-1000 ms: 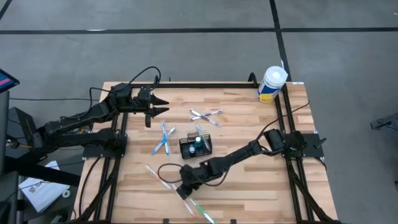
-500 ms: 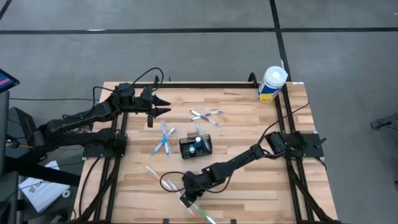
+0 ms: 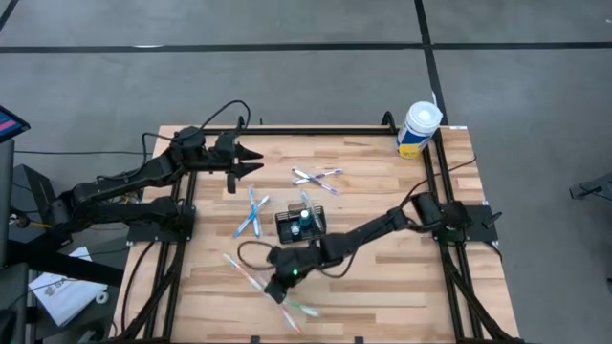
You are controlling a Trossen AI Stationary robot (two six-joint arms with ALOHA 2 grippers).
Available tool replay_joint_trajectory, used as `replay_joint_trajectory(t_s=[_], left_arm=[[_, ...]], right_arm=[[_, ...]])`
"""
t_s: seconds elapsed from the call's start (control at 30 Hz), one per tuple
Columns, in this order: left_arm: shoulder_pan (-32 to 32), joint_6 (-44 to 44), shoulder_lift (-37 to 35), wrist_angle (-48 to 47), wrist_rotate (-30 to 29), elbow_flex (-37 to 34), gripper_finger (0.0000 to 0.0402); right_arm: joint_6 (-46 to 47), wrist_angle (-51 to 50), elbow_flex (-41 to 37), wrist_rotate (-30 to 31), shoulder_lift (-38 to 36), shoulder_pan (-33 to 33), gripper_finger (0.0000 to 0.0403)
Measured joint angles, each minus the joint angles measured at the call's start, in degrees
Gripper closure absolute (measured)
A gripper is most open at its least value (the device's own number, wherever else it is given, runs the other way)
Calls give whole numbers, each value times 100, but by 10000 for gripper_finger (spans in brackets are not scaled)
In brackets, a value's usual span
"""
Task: Pick & Place toothbrushing station
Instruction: Put the green toothbrush into the mesh organizer
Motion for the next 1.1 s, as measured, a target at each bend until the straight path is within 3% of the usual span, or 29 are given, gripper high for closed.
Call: replay_joint_trajectory(t_s=[0.17, 0.43, 0.53, 0.63, 0.77, 0.87, 0.97, 1.1], left_arm=[[0, -425, -7, 660, 59, 0, 275], [-4, -1272, -7, 1628, 210, 0, 275], [-3, -1727, -7, 2459, 188, 0, 275], [102, -1828, -29, 2717, 157, 4, 275], [431, -1802, -101, 2715, 122, 2, 290], [628, -1806, -92, 2682, 122, 2, 307], [718, -1831, -92, 2701, 121, 2, 322], [774, -1796, -77, 2659, 125, 2, 334]], right_arm=[[-631, 143, 2, 537, -779, -321, 402], [-2176, -269, 14, 2909, -2353, -737, 403], [-2606, -945, 17, 3513, -2862, -855, 403], [-2904, -2007, 13, 3965, -3289, -978, 403], [-3263, -3245, 6, 4052, -3776, -1268, 403], [-3598, -3428, -146, 4020, -3979, -1502, 403], [-3883, -2731, -739, 3747, -4224, -1750, 403], [-3925, -989, -1969, 3039, -4668, -2021, 403]])
